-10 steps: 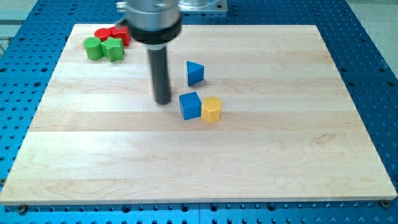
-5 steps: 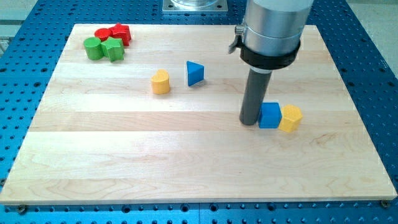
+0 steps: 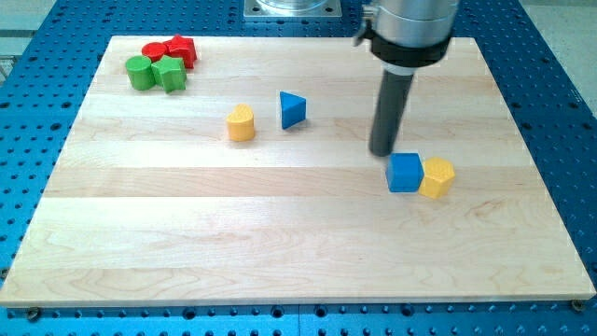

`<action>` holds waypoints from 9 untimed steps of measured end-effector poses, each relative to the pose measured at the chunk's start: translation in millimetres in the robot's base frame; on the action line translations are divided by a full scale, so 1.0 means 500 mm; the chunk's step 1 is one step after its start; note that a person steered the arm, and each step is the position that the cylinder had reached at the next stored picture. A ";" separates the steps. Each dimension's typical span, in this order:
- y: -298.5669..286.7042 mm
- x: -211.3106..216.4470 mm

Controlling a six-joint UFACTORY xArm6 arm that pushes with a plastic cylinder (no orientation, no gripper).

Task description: Place the blue blocks diagonally left above the yellow hexagon

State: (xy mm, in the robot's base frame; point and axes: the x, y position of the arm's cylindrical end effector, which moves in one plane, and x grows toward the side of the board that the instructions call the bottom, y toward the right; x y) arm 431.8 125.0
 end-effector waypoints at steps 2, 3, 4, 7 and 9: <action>0.133 0.160; 0.111 0.135; 0.001 0.128; 0.014 0.119; 0.137 0.142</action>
State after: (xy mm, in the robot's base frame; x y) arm 503.0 193.5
